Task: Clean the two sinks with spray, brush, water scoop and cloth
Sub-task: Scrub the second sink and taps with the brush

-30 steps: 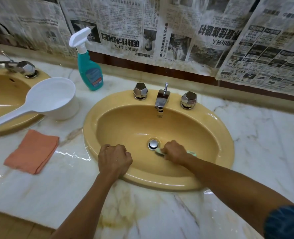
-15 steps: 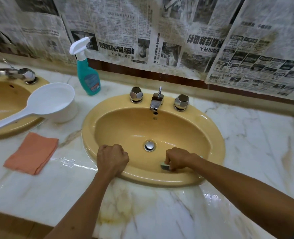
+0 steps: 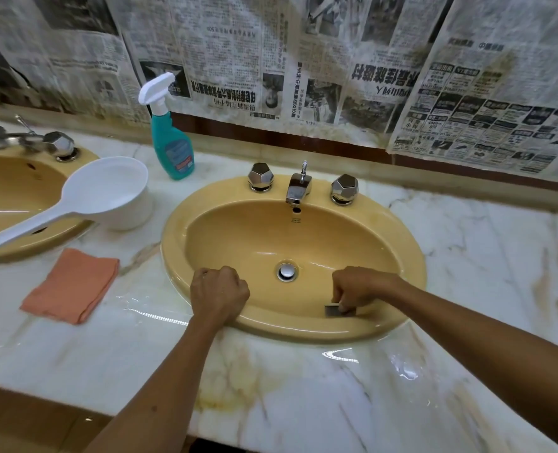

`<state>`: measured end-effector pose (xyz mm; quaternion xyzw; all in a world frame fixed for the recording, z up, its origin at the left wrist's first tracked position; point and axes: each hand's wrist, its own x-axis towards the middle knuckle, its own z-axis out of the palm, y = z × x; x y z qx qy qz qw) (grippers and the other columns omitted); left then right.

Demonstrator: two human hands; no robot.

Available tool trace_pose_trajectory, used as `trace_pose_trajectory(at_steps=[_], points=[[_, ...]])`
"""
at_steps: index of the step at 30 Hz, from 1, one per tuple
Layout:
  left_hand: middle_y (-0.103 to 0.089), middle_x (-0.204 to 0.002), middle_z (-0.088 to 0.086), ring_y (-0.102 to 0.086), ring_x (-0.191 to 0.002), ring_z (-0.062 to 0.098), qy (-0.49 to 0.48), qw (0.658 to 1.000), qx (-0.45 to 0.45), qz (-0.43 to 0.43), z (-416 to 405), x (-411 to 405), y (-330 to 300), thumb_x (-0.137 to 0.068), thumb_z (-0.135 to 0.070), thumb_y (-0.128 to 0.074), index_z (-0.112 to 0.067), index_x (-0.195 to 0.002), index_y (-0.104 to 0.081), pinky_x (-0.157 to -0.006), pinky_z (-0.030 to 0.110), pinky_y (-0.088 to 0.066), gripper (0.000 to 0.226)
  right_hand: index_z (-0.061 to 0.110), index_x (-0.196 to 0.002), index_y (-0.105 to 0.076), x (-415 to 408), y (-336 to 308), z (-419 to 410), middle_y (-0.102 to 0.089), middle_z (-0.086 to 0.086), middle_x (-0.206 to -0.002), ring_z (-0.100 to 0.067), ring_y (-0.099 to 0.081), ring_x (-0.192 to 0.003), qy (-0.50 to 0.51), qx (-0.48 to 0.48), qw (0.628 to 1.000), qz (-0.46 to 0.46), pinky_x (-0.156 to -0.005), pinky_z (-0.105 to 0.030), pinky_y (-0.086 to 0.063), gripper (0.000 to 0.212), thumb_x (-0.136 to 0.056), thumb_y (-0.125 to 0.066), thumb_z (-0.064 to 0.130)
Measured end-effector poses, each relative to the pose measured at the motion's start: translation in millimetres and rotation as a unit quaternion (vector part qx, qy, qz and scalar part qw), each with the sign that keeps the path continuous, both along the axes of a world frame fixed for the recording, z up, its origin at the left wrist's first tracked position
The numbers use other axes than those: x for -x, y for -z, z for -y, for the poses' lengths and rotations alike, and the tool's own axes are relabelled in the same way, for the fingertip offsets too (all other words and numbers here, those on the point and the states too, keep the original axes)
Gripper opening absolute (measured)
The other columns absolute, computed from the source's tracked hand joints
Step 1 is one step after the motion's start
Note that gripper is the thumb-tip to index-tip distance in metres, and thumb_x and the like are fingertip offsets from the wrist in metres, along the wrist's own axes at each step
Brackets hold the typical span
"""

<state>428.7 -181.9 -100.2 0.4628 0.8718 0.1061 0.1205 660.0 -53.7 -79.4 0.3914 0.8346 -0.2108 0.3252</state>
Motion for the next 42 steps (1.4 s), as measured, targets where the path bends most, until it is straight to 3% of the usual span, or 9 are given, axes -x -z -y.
trace_pose_trajectory(at_steps=[2, 7, 12, 17, 21, 27, 32, 35, 42], points=[[-0.073, -0.093, 0.007, -0.061, -0.1, 0.026, 0.0, 1.0, 0.001, 0.004, 0, 0, -2, -0.091, -0.027, -0.049, -0.019, -0.1, -0.074, -0.101, 0.029, -0.034, 0.028, 0.02, -0.107, -0.069, -6, 19, 4, -0.066, 0.001, -0.098, -0.018, -0.058, -0.088, 0.001, -0.053, 0.998, -0.02, -0.069, -0.027, -0.043, 0.024, -0.084, -0.067, 0.026], [-0.073, -0.088, 0.008, -0.061, -0.092, 0.027, -0.001, 1.0, -0.013, -0.005, 1, -3, -4, -0.092, -0.024, -0.048, -0.017, -0.098, -0.075, -0.096, 0.031, -0.037, 0.028, 0.017, -0.114, -0.074, 13, 28, 9, -0.075, 0.004, -0.092, -0.001, -0.053, -0.079, 0.129, 0.216, 0.926, -0.28, -0.076, -0.018, -0.043, 0.028, -0.087, -0.07, 0.011], [-0.072, -0.08, 0.008, -0.06, -0.092, 0.031, -0.012, 1.0, -0.023, 0.013, -2, 1, 3, -0.088, -0.023, -0.048, -0.018, -0.088, -0.075, -0.083, 0.031, -0.039, 0.027, 0.016, -0.113, -0.073, 15, 39, -1, -0.06, 0.015, -0.073, -0.013, -0.048, -0.076, -0.01, 0.037, 0.994, -0.099, -0.059, -0.025, -0.036, 0.029, -0.084, -0.072, 0.018], [-0.071, -0.078, 0.007, -0.056, -0.094, 0.031, -0.013, 1.0, -0.02, 0.008, -3, 2, 8, -0.088, -0.026, -0.048, -0.02, -0.086, -0.074, -0.076, 0.031, -0.036, 0.027, 0.013, -0.114, -0.073, 47, 32, 0, -0.05, 0.042, -0.053, 0.016, -0.052, -0.062, 0.012, 0.163, 0.963, -0.213, -0.061, -0.008, -0.036, 0.028, -0.086, -0.071, 0.011], [-0.07, -0.076, 0.006, -0.056, -0.093, 0.031, -0.014, 1.0, -0.019, 0.002, -3, 3, 10, -0.088, -0.026, -0.048, -0.021, -0.086, -0.074, -0.074, 0.031, -0.035, 0.027, 0.025, -0.074, -0.07, 32, 63, -8, -0.053, 0.018, -0.062, -0.007, -0.05, -0.07, 0.018, 0.076, 0.983, -0.165, -0.058, -0.027, -0.034, 0.014, -0.085, -0.071, 0.015], [-0.069, -0.075, 0.006, -0.057, -0.09, 0.029, -0.012, 1.0, -0.023, -0.002, -5, 4, 13, -0.088, -0.026, -0.048, -0.02, -0.084, -0.075, -0.072, 0.031, -0.04, 0.028, 0.011, -0.116, -0.072, 50, 74, -5, -0.039, 0.016, -0.065, -0.015, -0.042, -0.072, -0.043, 0.095, 0.974, -0.2, -0.058, -0.019, -0.032, 0.031, -0.086, -0.07, 0.014], [-0.068, -0.073, 0.005, -0.056, -0.092, 0.028, -0.016, 1.0, -0.021, 0.009, -5, 4, 13, -0.087, -0.026, -0.048, -0.021, -0.084, -0.075, -0.072, 0.031, -0.043, 0.027, 0.008, -0.099, -0.065, 57, 93, -21, -0.048, -0.009, -0.087, -0.031, -0.046, -0.099, -0.008, -0.006, 0.987, -0.162, -0.07, -0.036, -0.042, 0.015, -0.087, -0.062, 0.016], [-0.067, -0.073, 0.007, -0.056, -0.091, 0.029, -0.018, 1.0, -0.022, 0.008, -5, 5, 13, -0.087, -0.025, -0.05, -0.02, -0.083, -0.075, -0.072, 0.032, -0.043, 0.026, 0.002, -0.101, -0.069, 78, 91, -3, -0.056, -0.019, -0.082, -0.029, -0.047, -0.078, -0.033, 0.061, 0.977, -0.202, -0.064, -0.033, -0.036, 0.018, -0.09, -0.065, 0.014], [-0.065, -0.069, 0.006, -0.056, -0.084, 0.029, -0.017, 0.999, -0.035, 0.008, -5, 5, 15, -0.086, -0.023, -0.051, -0.019, -0.078, -0.074, -0.067, 0.03, -0.04, 0.025, 0.008, -0.077, -0.06, 71, 86, -25, -0.043, -0.007, -0.069, -0.029, -0.042, -0.075, -0.006, -0.018, 0.989, -0.147, -0.051, -0.033, -0.023, 0.015, -0.089, -0.058, 0.017]])
